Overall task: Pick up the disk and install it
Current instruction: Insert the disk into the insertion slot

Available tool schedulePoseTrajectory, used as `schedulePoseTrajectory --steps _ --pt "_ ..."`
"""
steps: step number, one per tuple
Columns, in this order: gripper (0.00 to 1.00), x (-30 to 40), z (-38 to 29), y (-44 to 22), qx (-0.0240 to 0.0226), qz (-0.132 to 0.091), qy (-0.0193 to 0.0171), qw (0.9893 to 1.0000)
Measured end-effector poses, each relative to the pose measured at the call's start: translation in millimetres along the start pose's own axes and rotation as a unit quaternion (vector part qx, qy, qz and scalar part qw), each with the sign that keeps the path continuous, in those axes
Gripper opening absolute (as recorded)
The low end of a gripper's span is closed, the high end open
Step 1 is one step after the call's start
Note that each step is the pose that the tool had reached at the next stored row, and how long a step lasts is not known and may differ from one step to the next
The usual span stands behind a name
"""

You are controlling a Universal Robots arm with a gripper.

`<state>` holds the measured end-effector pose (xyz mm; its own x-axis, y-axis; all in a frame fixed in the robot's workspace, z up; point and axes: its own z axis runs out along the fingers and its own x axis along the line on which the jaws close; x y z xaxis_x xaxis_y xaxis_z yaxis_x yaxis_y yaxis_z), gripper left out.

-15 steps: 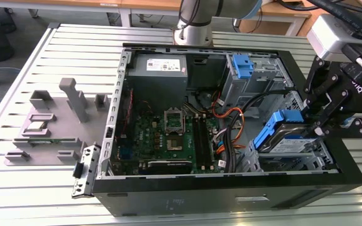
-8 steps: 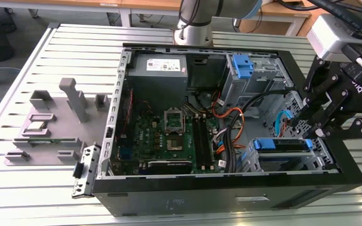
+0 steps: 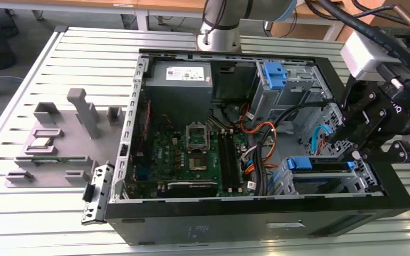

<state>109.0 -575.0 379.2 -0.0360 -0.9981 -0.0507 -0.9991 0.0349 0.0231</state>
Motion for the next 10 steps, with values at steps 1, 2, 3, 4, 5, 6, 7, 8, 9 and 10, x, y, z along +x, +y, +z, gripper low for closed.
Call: schedulePoseTrajectory --steps 1,2,3,4,5,6,7,8,9,10 --pt "0.42 0.1 1.8 0.0 0.0000 0.000 0.0000 1.0000" --pt "0.42 0.2 3.6 -0.1 0.0000 0.000 0.0000 1.0000" --pt "0.42 0.2 5.4 -0.1 0.0000 0.000 0.0000 1.0000" --pt "0.42 0.3 6.3 -0.1 0.0000 0.000 0.0000 1.0000" --pt "0.42 0.3 6.8 -0.1 0.0000 0.000 0.0001 1.0000" --pt "0.42 0.3 7.3 -0.2 0.0000 0.000 0.0001 1.0000" --pt "0.42 0.4 7.8 -0.2 0.0000 0.000 0.0000 1.0000" --pt "0.42 0.4 8.6 -0.2 0.0001 0.000 0.0000 1.0000" --pt "0.42 0.5 9.7 -0.1 0.0003 0.000 -0.0001 1.0000" --pt "0.42 0.6 10.8 0.0 0.0007 0.000 -0.0002 1.0000"
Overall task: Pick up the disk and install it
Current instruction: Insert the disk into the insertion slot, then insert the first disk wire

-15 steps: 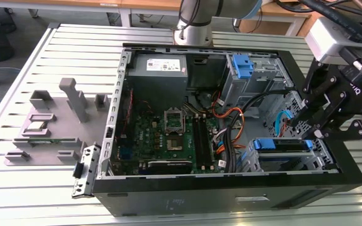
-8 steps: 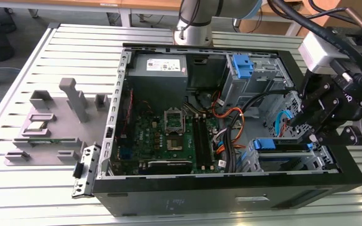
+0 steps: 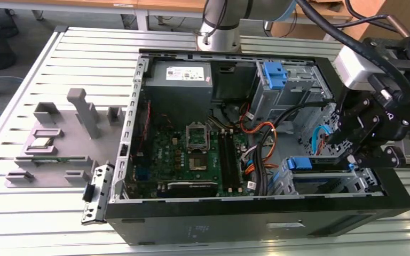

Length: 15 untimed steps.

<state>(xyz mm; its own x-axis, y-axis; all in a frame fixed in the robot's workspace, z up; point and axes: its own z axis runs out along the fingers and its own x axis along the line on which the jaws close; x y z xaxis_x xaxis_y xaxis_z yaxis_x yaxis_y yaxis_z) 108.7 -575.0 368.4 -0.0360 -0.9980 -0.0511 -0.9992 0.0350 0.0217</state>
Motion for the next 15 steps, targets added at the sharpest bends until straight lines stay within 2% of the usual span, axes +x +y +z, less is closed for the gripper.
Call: schedulePoseTrajectory --steps 15 --pt "0.42 0.1 2.6 0.2 0.0006 0.000 -0.0001 1.0000"
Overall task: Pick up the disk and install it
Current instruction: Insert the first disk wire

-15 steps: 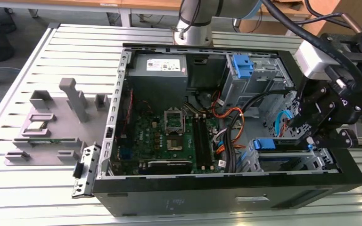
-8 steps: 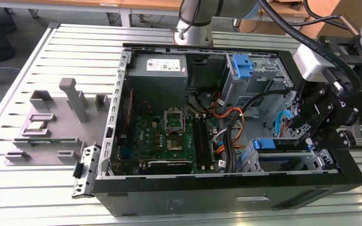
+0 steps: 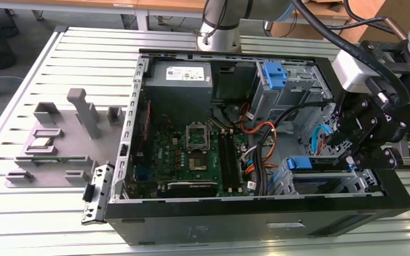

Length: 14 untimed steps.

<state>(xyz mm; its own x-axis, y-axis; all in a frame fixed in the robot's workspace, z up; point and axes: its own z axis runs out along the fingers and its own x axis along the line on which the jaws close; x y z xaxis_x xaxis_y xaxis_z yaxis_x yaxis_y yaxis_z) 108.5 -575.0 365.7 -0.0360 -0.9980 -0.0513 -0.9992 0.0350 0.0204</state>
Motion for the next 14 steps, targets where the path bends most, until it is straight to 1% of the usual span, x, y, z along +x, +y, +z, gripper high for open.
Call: schedulePoseTrajectory --steps 3,8,11,14 --pt "0.42 0.0 -0.7 0.0 0.0000 0.000 -0.0001 1.0000" --pt "0.42 -0.3 -6.1 0.1 0.0000 0.000 -0.0002 1.0000" --pt "0.42 -0.6 -6.3 0.1 0.0000 0.000 -0.0003 1.0000" --pt "0.42 -3.3 -6.1 0.2 0.0000 0.000 -0.0003 1.0000"
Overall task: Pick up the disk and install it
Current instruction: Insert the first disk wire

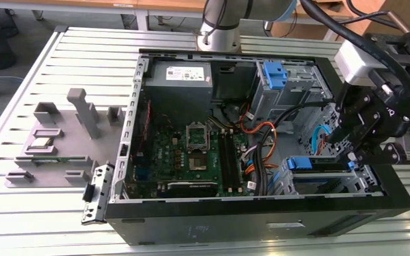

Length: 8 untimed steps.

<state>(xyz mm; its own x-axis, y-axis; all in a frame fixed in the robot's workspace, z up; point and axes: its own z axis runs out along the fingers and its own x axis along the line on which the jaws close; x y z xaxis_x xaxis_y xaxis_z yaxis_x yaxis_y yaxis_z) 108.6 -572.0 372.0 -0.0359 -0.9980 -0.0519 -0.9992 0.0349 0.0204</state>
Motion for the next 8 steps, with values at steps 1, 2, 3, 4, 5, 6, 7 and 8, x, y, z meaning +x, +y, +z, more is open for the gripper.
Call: schedulePoseTrajectory --steps 1,2,3,4,5,6,7,8 --pt "0.42 -1.3 0.1 0.1 0.0000 0.000 -0.0001 1.0000" --pt "0.42 -2.7 0.3 0.1 0.0000 0.000 -0.0002 1.0000" --pt "0.42 -4.3 0.6 0.2 0.0000 0.000 -0.0005 1.0000" --pt "0.42 -6.0 0.8 0.2 0.0000 0.000 -0.0009 1.0000" --pt "0.42 -7.5 1.0 0.3 -0.0001 0.000 -0.0011 1.0000" --pt "0.42 -9.1 1.3 0.4 -0.0001 0.000 -0.0015 1.0000" --pt "0.42 -10.7 1.5 0.4 -0.0001 0.000 -0.0017 1.0000" --pt "0.42 -12.3 1.7 0.5 -0.0001 0.000 -0.0019 1.0000"
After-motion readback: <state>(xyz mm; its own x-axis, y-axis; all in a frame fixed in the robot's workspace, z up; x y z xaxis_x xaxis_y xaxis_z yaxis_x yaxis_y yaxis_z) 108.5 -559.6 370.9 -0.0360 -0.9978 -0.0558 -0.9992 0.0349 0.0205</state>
